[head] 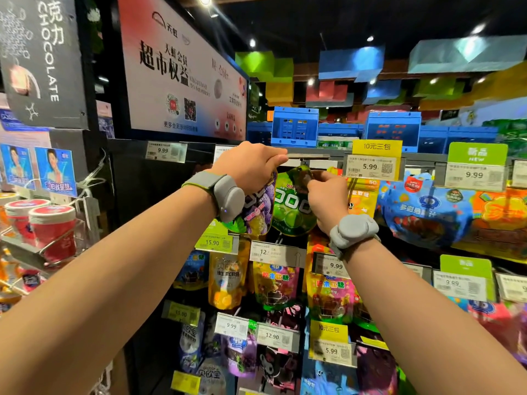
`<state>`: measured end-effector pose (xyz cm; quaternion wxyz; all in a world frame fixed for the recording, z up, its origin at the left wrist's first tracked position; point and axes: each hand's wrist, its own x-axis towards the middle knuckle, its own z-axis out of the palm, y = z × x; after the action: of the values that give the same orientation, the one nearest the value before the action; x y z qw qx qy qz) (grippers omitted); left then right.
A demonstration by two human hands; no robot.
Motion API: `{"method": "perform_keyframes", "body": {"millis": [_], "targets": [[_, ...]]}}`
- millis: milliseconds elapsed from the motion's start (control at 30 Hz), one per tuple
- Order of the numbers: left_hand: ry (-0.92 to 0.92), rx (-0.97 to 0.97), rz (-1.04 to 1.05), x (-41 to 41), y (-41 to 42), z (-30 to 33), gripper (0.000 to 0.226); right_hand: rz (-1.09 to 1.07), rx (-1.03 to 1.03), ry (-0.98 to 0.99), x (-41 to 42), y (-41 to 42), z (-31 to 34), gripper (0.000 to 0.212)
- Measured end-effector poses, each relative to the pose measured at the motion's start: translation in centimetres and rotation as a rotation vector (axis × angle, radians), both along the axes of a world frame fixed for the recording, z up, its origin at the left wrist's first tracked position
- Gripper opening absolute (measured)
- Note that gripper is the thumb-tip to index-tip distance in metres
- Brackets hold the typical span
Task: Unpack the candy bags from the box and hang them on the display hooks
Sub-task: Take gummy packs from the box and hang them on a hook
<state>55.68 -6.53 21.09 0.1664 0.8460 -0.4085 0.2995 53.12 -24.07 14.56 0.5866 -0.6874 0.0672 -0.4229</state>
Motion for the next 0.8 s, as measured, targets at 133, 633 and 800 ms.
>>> {"method": "perform_keyframes", "body": {"millis": [133,633,800], "targets": [[0.009,-0.020,-0.009,-0.1,0.0,-0.2,0.042,0.017,0.014,-0.017,0.3,-0.2,0.0,0.021],[0.001,-0.020,-0.030,0.1,0.0,-0.7,0.043,-0.144,-0.063,0.070,6.1,-3.2,-0.9,0.028],[0.015,-0.031,-0.036,0.4,0.0,-0.6,0.044,-0.205,-0.283,0.042,6.7,-4.3,-1.3,0.036]]}}
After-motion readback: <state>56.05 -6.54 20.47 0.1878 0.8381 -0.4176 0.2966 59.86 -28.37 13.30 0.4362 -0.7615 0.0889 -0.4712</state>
